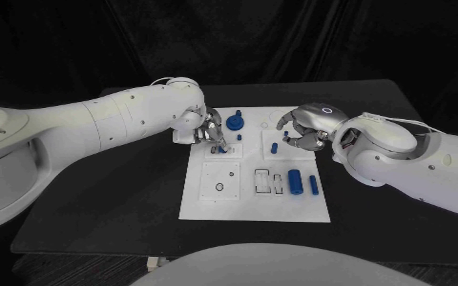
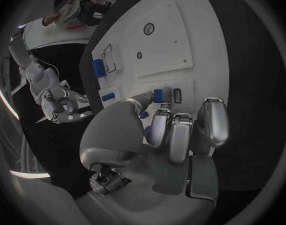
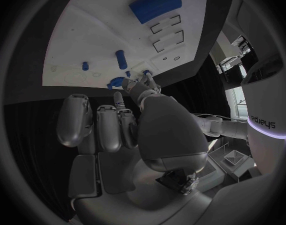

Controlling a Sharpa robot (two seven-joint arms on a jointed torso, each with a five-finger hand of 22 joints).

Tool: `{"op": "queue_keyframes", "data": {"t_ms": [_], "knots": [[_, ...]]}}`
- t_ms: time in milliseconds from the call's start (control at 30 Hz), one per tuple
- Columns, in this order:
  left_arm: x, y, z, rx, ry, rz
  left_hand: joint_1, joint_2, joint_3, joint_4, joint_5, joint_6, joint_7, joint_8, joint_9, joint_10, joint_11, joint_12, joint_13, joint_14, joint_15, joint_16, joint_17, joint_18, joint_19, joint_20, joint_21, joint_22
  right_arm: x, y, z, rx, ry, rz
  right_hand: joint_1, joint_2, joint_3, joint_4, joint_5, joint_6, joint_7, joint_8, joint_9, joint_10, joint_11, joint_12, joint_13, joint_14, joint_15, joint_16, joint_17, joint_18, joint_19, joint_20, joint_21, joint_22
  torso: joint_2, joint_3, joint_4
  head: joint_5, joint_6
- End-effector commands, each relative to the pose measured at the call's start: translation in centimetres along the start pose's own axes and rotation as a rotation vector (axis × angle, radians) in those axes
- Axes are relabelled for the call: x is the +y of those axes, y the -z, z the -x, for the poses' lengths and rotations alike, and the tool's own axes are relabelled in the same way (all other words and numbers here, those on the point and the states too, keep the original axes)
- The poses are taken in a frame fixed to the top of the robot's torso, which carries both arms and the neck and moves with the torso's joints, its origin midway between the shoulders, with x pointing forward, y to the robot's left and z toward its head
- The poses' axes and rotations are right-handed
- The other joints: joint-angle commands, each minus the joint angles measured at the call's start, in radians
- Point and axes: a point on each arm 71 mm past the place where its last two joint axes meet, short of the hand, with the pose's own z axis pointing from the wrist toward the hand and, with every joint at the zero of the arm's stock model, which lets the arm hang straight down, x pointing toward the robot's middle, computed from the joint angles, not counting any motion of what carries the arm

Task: Assemble the parts on the task board

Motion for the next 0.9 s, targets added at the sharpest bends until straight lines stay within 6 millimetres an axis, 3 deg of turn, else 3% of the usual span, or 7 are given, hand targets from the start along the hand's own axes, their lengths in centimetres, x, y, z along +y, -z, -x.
{"op": "queue_keyframes", "data": {"t_ms": [33,167,900], "knots": [[0.02,-0.44,-0.72,0.027,-0.008,0.008,-0.018,-0.002,-0.022,0.014,-0.020,0.011,0.001,-0.006,0.001,-0.004,-0.003,-0.002,0.146,0.104,0.002,0.003,0.263,0.005,-0.003,-0.001,-0.003,0.175,-0.14,-0.01,-0.15,0.010,-0.007,-0.018,0.008,0.002,0.006,0.001,-0.002,0.007,0.002,-0.005,0.000,-0.010,0.000,-0.004,0.043,0.034,0.006,-0.005,-0.001,0.004,-0.005,0.000,-0.006,0.151,0.000,0.0001,-0.0002,-0.001,0.000],[0.04,-0.45,-0.73,0.026,-0.008,0.008,-0.056,0.001,-0.060,0.043,-0.053,0.019,0.002,-0.015,0.001,-0.005,-0.002,-0.002,0.146,0.104,0.002,0.003,0.263,0.005,-0.004,-0.001,-0.006,0.175,-0.14,-0.03,-0.17,0.011,-0.007,-0.017,0.008,0.002,0.006,0.001,-0.002,0.007,0.002,-0.005,0.000,-0.010,0.000,-0.004,0.043,0.034,0.006,-0.005,-0.001,0.004,-0.005,0.000,-0.006,0.151,0.000,0.0002,-0.0002,0.000,0.000],[-0.06,-0.58,-0.68,0.017,-0.001,0.004,-0.111,0.021,-0.115,0.094,-0.080,0.027,0.005,-0.032,0.005,-0.004,0.001,0.001,0.148,0.104,0.005,0.003,0.263,0.005,-0.005,0.001,-0.009,0.174,-0.18,-0.09,-0.35,0.026,-0.004,-0.019,0.007,0.007,0.008,0.005,0.002,0.009,0.003,-0.005,0.001,-0.010,0.001,-0.005,0.043,0.034,0.007,-0.005,-0.002,0.005,-0.006,0.000,-0.009,0.150,0.000,0.0003,0.0000,0.001,0.000]]}}
